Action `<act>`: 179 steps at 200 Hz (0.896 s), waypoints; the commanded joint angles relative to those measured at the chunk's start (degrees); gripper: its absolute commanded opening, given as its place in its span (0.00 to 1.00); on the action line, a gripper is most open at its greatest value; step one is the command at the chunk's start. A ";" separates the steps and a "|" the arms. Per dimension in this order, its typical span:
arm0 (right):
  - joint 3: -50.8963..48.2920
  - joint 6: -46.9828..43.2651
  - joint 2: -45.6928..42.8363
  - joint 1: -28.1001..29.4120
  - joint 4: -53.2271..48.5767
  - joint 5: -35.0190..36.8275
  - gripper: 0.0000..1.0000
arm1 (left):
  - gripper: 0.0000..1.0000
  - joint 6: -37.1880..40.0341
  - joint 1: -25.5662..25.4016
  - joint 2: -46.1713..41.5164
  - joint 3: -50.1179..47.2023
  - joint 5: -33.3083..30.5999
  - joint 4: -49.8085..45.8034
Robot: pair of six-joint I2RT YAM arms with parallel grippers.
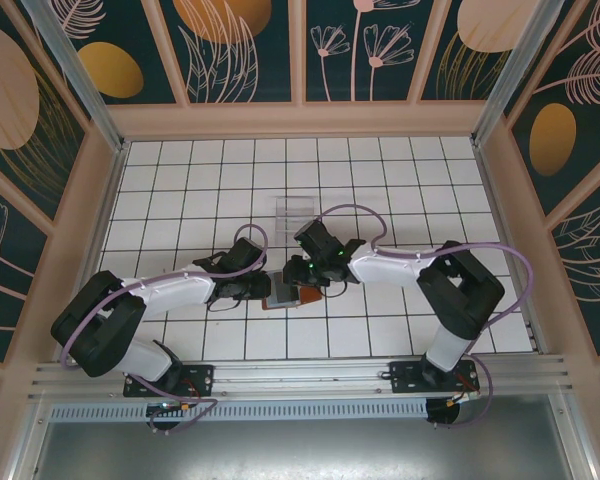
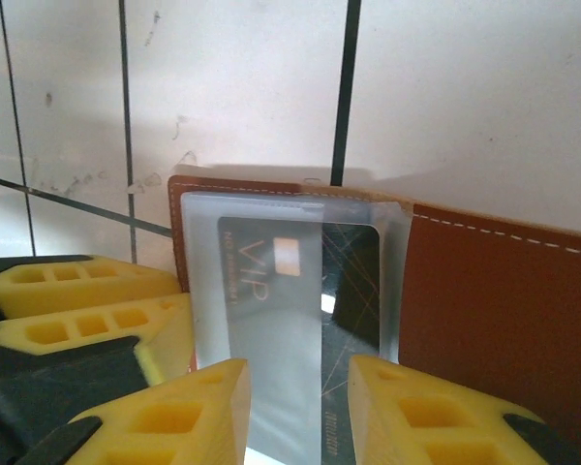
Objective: Take the credit cards out of the card holder
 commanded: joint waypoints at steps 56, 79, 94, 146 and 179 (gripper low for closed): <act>-3.58 -0.23 -0.31 -2.35 3.51 -2.84 0.33 | 0.26 0.03 0.17 -1.55 3.35 -0.21 -4.15; -4.66 -0.14 -0.22 -2.60 4.30 -3.48 0.33 | 0.29 -0.42 0.11 -2.06 4.10 0.39 -4.08; -5.28 0.14 -0.24 -2.68 5.15 -3.97 0.33 | 0.31 -0.77 0.06 -1.99 4.29 0.76 -3.67; -6.29 1.00 -0.34 -2.67 6.53 -4.70 0.33 | 0.37 -1.56 0.11 -1.88 4.73 0.80 -3.28; -6.46 1.24 -0.48 -2.66 6.23 -4.44 0.33 | 0.41 -1.83 0.05 -3.49 4.97 -0.97 -4.24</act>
